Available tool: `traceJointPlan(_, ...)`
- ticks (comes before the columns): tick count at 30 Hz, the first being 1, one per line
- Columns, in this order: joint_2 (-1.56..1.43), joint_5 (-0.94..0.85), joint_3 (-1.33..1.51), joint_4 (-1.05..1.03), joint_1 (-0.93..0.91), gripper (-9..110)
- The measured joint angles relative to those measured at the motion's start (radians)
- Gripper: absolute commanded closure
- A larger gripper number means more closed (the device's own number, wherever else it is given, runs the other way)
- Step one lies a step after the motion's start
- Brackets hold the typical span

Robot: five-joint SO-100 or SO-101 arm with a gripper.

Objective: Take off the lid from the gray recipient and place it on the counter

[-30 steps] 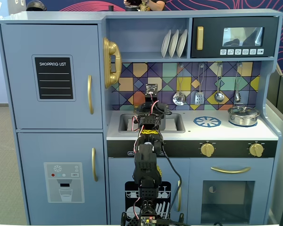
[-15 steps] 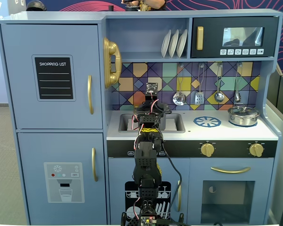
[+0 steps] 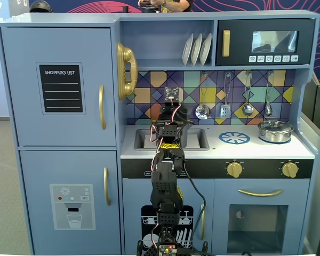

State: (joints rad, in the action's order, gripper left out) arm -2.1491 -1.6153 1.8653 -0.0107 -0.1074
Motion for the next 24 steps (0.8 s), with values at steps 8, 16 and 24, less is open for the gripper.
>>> traceJointPlan(8, -0.031, 0.029, -0.008, -0.037, -0.227, 102)
traceJointPlan(16, 0.006, 0.049, 0.130, 0.077, -0.426, 102)
traceJointPlan(24, 0.149, 0.060, 0.212, 0.229, -0.495, 102)
